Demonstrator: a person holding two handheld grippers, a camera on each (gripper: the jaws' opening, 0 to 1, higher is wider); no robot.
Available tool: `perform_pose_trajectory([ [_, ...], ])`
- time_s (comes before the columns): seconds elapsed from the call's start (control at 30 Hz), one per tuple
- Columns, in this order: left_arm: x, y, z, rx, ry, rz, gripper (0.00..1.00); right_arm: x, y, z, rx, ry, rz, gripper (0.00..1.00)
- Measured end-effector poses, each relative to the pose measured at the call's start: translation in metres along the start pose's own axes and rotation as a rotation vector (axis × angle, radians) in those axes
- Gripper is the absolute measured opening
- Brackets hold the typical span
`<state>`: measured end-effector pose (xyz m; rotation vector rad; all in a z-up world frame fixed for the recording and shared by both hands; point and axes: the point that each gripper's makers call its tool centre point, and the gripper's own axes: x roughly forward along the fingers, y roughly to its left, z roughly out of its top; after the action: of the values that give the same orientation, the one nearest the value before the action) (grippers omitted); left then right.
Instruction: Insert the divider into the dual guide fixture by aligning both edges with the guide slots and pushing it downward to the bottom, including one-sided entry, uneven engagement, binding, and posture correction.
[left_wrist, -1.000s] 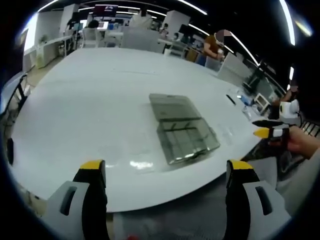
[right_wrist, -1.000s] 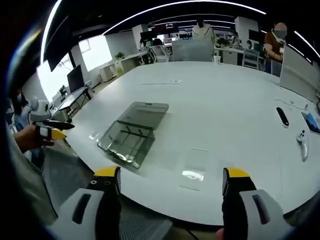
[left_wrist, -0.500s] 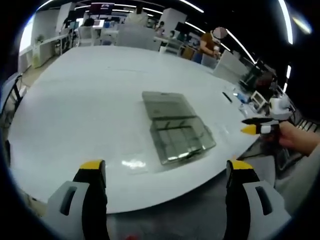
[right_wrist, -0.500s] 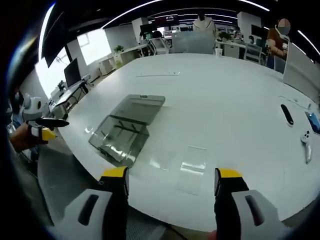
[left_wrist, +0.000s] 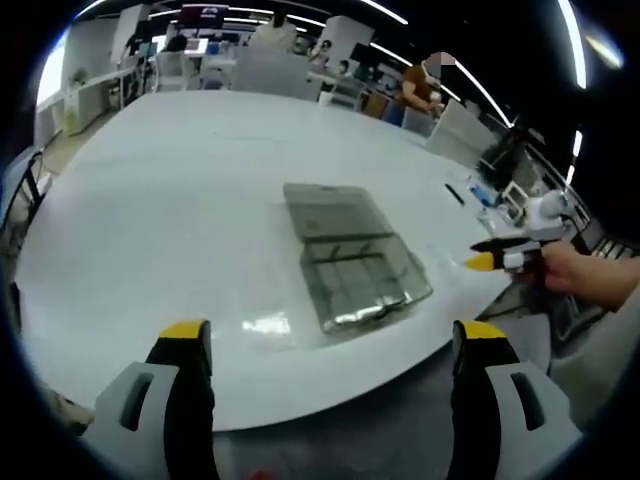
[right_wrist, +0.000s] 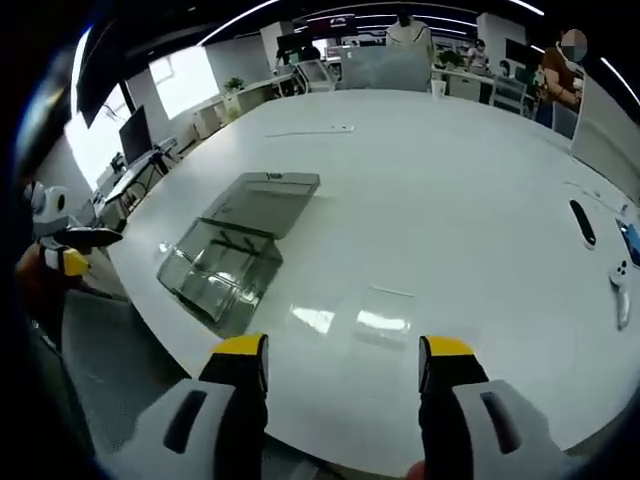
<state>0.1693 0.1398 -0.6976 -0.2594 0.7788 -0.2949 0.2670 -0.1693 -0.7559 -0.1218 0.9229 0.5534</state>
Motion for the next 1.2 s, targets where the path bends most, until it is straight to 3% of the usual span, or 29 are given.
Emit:
perform_pose_trajectory([
  [1.2, 0.006, -0.004, -0.006, -0.010, 0.028, 0.003, 0.98, 0.042, -0.022, -0.021, 0.017, 0.130, -0.045, 0.43],
])
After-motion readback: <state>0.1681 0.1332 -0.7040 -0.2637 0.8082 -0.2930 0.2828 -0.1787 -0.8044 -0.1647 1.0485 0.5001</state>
